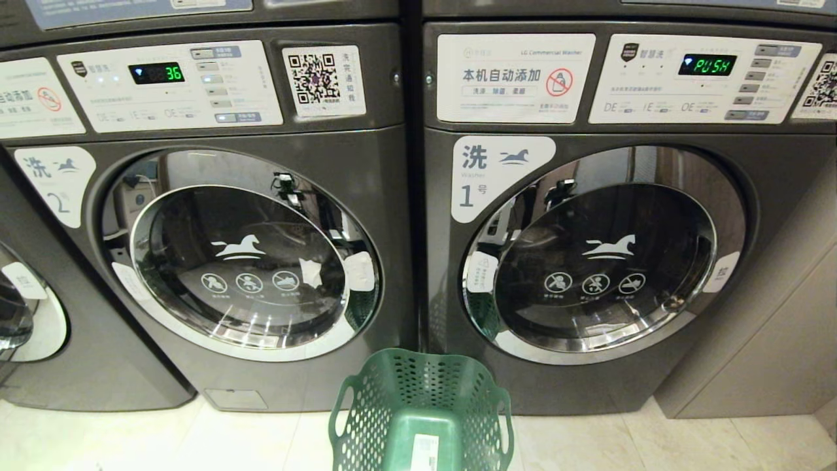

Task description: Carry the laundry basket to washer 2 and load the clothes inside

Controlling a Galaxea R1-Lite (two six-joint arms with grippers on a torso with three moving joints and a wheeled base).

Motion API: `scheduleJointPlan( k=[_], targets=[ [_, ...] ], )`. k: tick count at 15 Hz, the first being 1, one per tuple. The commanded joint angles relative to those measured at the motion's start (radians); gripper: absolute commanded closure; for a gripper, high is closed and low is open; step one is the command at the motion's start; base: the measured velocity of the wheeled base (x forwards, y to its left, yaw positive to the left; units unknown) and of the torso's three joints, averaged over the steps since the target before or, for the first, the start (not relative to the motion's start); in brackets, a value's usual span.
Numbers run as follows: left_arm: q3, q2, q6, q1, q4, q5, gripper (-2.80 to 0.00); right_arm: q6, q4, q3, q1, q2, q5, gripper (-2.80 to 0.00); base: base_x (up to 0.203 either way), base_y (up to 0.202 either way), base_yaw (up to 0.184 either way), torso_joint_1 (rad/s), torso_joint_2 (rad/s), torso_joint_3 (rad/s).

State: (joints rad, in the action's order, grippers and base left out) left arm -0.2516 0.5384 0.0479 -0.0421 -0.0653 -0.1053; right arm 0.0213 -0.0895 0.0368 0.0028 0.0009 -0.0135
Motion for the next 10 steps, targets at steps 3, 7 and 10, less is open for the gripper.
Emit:
scheduleJointPlan(
  k=[3,7,10],
  targets=[
    [0.15,-0.396,0.005,0.016,-0.073,0.017,0.0,0.006,-0.001,-0.002,0.0,0.001,0.0,0.0,0.0,0.0,0.0,0.0,0.0,0.0],
    [0.232,-0.537,0.017,0.038,0.017,0.089,0.0,0.044,-0.001,-0.002,0.0,0.001,0.004,0.0,0.0,0.0,0.0,0.0,0.0,0.0],
    [0.235,-0.537,0.027,0.039,0.022,0.087,0.0,0.036,0.0,-0.002,0.0,0.001,0.004,0.0,0.0,0.0,0.0,0.0,0.0,0.0]
  ],
)
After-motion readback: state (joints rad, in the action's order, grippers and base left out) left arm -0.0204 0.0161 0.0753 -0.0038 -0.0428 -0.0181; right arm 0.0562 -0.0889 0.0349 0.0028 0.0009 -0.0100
